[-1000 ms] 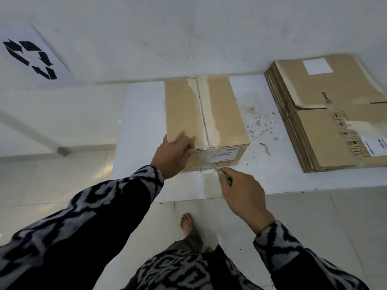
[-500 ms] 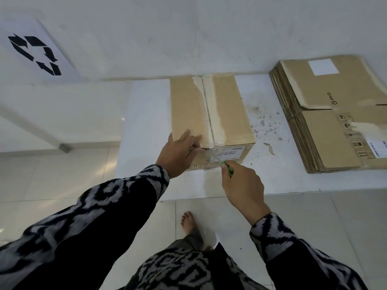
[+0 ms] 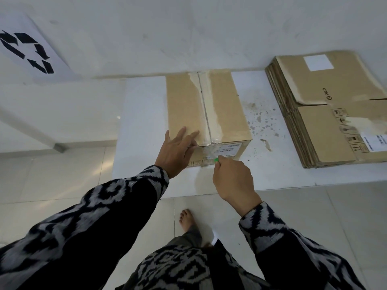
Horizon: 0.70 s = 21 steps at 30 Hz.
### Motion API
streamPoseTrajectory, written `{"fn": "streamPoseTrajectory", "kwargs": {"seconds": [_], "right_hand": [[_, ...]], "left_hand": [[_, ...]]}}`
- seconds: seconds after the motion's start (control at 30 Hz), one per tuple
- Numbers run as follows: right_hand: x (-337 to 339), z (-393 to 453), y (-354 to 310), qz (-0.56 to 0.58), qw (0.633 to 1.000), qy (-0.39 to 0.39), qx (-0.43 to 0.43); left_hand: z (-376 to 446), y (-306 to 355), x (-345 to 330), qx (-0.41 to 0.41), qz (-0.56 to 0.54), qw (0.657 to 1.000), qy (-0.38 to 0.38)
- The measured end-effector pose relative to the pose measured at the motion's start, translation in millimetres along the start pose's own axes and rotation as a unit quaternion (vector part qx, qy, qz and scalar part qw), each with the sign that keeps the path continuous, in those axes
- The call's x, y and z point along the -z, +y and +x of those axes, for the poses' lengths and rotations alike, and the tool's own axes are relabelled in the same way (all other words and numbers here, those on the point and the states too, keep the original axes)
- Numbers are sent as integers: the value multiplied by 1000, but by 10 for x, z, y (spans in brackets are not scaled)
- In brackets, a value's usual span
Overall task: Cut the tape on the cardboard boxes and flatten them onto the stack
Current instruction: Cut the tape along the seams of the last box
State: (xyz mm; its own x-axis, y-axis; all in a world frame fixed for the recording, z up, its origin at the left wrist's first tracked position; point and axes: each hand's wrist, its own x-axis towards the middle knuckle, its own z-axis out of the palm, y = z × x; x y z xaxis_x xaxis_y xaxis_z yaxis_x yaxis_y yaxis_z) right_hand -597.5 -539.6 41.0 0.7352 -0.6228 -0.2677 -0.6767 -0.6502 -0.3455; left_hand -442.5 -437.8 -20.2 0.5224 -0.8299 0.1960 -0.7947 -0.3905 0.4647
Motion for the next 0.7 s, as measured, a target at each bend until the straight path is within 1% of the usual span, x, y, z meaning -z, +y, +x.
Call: {"fn": "streamPoseTrajectory", "kwargs": {"seconds": [0.13,0.2,0.33,0.57,0.7], "right_hand": [[-16,-70,57,13,1000,18,-7],[-15,-98,52,19,999,32,-4],[19,-16,18,-29,999,43,11],[95,-25,63,-77,996,44,13],[88,11,15,-75,996,32,18]], "left_hand": [[13,4,3,-3,4,1000,-5],[20,25,5,8,1,1000,-11],[38,54,14,15,10,1000,-19],[33,19,-38,-32,43,998,18],[31,11,-12,-45,42,998,32]]}}
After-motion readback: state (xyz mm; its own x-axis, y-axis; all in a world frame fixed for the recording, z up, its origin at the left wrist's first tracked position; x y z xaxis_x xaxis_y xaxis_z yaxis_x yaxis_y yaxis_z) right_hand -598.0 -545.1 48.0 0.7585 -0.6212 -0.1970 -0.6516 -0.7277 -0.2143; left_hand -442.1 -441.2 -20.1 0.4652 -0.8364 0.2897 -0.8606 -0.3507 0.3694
